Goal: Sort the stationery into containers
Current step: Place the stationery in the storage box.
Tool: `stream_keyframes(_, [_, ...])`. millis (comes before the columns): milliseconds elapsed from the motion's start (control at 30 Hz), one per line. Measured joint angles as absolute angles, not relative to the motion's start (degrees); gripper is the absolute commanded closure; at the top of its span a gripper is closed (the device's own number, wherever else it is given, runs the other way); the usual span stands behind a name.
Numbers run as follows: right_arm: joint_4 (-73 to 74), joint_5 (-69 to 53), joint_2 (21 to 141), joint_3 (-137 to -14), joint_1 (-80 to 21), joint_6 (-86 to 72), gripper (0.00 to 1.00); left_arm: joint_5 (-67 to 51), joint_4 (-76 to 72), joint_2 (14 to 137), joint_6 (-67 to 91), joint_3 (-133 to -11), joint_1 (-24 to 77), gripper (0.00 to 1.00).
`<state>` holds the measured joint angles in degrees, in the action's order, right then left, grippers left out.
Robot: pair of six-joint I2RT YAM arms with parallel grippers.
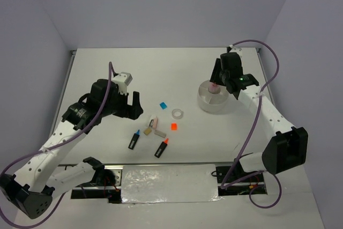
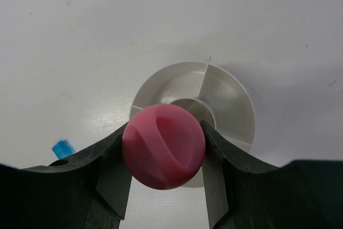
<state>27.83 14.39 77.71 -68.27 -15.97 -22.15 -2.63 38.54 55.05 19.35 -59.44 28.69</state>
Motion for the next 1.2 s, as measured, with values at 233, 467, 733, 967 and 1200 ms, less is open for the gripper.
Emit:
stream_keyframes(233, [27.1,15.2,77.7,-66.7,-15.7,-21.8,0.92,-1.9,39.6,54.1,19.3,-58.4,28.7,0.01])
stream_keyframes(467, [27.0,15.6,77.7,-66.1,-15.7,-21.6,0.4,-1.9,39.6,54.1,19.4,-57.8,28.7,0.01])
stream_keyframes(733, [28.2,15.2,77.3,-67.5,-15.7,-21.6,0.1,-1.8,39.4,54.2,19.4,-57.6,28.7,0.01])
stream_keyframes(967, [32.0,15.0,72.7,-72.6,-17.9,-21.8,0.0,-0.6,40.1,54.5,19.8,-56.4,28.7,0.01])
stream_keyframes(1200, [37.2,18.5,68.6,-73.6,-30.7,-25.8,0.0,-0.8,40.3,54.7,22.5,-53.2,28.9,0.01])
